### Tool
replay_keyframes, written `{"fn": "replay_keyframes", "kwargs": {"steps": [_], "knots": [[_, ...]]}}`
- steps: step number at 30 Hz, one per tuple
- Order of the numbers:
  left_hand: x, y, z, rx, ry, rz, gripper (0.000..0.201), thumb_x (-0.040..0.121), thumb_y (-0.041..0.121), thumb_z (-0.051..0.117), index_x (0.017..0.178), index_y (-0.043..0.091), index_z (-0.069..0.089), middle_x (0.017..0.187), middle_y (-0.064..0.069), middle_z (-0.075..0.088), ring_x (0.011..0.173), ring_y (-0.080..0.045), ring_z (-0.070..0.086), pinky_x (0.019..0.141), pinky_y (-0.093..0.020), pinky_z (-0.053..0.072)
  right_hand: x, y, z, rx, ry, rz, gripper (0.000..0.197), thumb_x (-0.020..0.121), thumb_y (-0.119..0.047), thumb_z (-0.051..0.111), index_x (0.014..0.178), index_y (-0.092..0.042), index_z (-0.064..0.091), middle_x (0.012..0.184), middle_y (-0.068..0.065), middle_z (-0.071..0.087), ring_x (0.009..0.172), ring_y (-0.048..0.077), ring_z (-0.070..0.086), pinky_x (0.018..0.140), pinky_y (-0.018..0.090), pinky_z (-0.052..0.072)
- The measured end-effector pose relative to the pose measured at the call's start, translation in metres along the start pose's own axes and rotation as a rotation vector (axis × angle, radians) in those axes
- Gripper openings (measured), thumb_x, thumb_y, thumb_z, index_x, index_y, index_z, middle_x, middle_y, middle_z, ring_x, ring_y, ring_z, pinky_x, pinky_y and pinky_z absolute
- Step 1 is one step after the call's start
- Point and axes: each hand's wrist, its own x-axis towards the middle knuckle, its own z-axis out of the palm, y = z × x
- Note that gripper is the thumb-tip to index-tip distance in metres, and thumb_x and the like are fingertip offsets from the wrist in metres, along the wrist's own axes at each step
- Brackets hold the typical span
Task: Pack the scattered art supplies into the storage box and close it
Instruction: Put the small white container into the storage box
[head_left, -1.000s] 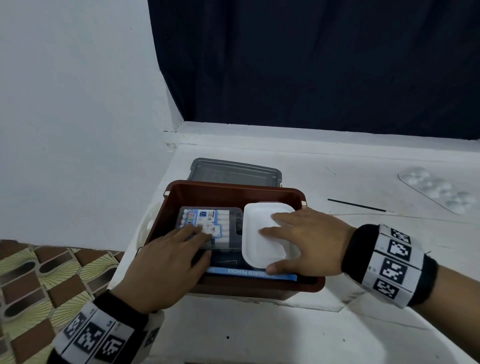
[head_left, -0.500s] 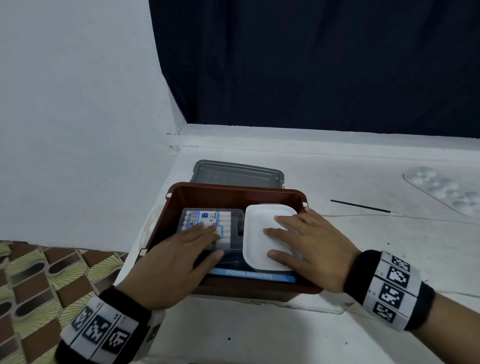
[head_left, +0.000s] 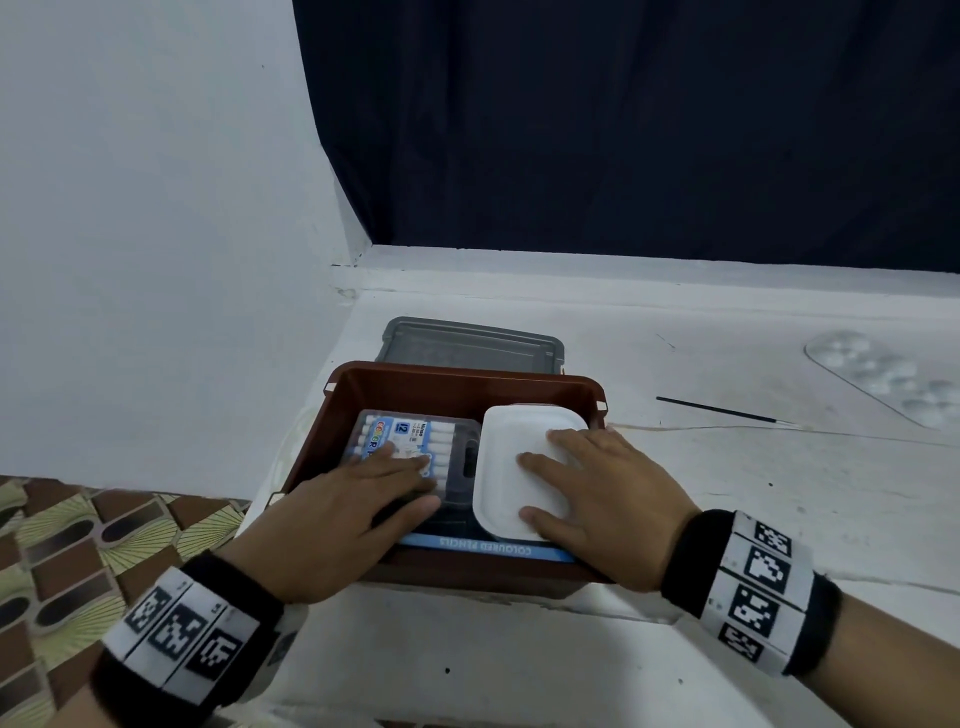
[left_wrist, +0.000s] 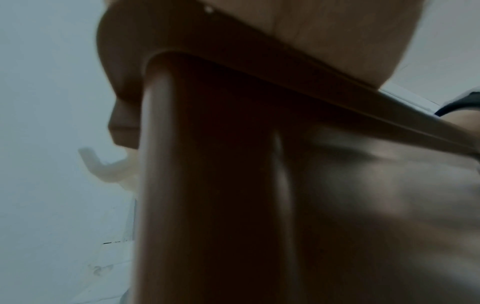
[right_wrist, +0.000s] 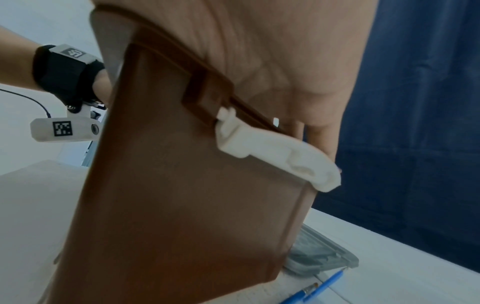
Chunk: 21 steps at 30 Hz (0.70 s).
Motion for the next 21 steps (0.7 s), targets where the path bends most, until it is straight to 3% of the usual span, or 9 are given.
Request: {"fn": "replay_keyframes", "kwargs": {"steps": [2, 5, 8, 10, 12, 14, 16, 18, 21], "knots": [[0.0, -0.002, 0.003, -0.022, 0.012, 0.015, 0.08, 0.081, 0.083, 0.011, 0.145, 0.046, 0.042, 0.153, 0.03, 0.032, 0.147, 0.007, 0.011, 0.118, -0.017, 0.012, 0.0, 0.002, 0.0, 0.032, -0.018, -0.011, 0.085, 0.076, -0.074, 0.0, 0.149, -0.039, 0.027, 0.155, -0.002, 0.028, 0.14, 0.021, 0.027, 0.121, 0.039, 0.013], [0.001, -0.002, 0.007, -0.079, 0.086, 0.019, 0.063, 0.09, 0.077, 0.02, 0.143, 0.049, 0.04, 0.15, 0.025, 0.042, 0.143, 0.006, 0.028, 0.115, -0.018, 0.027, 0.001, 0.004, 0.001, 0.067, -0.014, -0.032, 0.085, 0.079, -0.078, 0.002, 0.149, -0.038, 0.029, 0.155, 0.0, 0.029, 0.141, 0.021, 0.025, 0.122, 0.04, 0.011], [0.001, 0.008, 0.013, -0.21, 0.238, 0.037, 0.055, 0.093, 0.072, 0.026, 0.14, 0.047, 0.041, 0.139, 0.022, 0.052, 0.127, 0.003, 0.048, 0.104, -0.023, 0.045, 0.001, 0.007, 0.002, 0.119, -0.006, -0.048, 0.086, 0.078, -0.076, 0.0, 0.149, -0.036, 0.029, 0.156, -0.001, 0.03, 0.142, 0.019, 0.025, 0.121, 0.041, 0.016], [0.001, 0.023, 0.018, -0.281, 0.348, 0.104, 0.051, 0.096, 0.064, 0.033, 0.139, 0.041, 0.046, 0.133, 0.022, 0.054, 0.124, 0.001, 0.05, 0.1, -0.026, 0.049, -0.002, 0.012, 0.003, 0.215, 0.047, -0.071, 0.089, 0.079, -0.081, -0.002, 0.147, -0.035, 0.033, 0.153, -0.004, 0.035, 0.141, 0.016, 0.028, 0.119, 0.042, 0.021], [0.004, 0.042, 0.024, -0.323, 0.464, 0.184, 0.043, 0.1, 0.052, 0.041, 0.136, 0.033, 0.054, 0.128, 0.018, 0.058, 0.123, -0.003, 0.053, 0.099, -0.026, 0.048, -0.006, 0.018, 0.006, 0.318, 0.133, -0.098, 0.072, 0.089, -0.072, 0.012, 0.143, -0.033, 0.04, 0.148, -0.006, 0.042, 0.138, 0.014, 0.033, 0.116, 0.041, 0.029], [0.009, 0.058, 0.028, -0.345, 0.576, 0.227, 0.034, 0.101, 0.04, 0.048, 0.128, 0.024, 0.061, 0.12, 0.012, 0.062, 0.117, -0.009, 0.058, 0.096, -0.027, 0.049, -0.012, 0.03, 0.008, 0.392, 0.264, -0.129, 0.053, 0.095, -0.057, 0.032, 0.137, -0.029, 0.049, 0.137, -0.006, 0.05, 0.128, 0.014, 0.043, 0.107, 0.038, 0.039], [0.015, 0.073, 0.031, -0.367, 0.65, 0.218, 0.027, 0.1, 0.034, 0.05, 0.12, 0.023, 0.064, 0.107, 0.01, 0.066, 0.105, -0.013, 0.063, 0.088, -0.027, 0.05, -0.021, 0.046, 0.008, 0.456, 0.427, -0.162, 0.039, 0.096, -0.044, 0.045, 0.128, -0.023, 0.057, 0.119, -0.007, 0.056, 0.112, 0.012, 0.052, 0.095, 0.034, 0.046], [0.02, 0.09, 0.034, -0.369, 0.711, 0.2, 0.023, 0.099, 0.035, 0.05, 0.115, 0.026, 0.065, 0.093, 0.01, 0.065, 0.091, -0.014, 0.064, 0.079, -0.027, 0.05, -0.031, 0.067, 0.006, 0.502, 0.561, -0.179, 0.025, 0.095, -0.032, 0.055, 0.117, -0.022, 0.061, 0.101, -0.012, 0.054, 0.093, 0.006, 0.054, 0.082, 0.028, 0.047], [0.028, 0.119, 0.04, -0.375, 0.74, 0.18, 0.019, 0.098, 0.035, 0.052, 0.109, 0.029, 0.066, 0.08, 0.011, 0.06, 0.077, -0.015, 0.06, 0.07, -0.026, 0.047, -0.05, 0.107, 0.011, 0.509, 0.637, -0.157, 0.013, 0.092, -0.024, 0.061, 0.105, -0.022, 0.063, 0.084, -0.015, 0.05, 0.073, 0.004, 0.052, 0.068, 0.031, 0.048]]}}
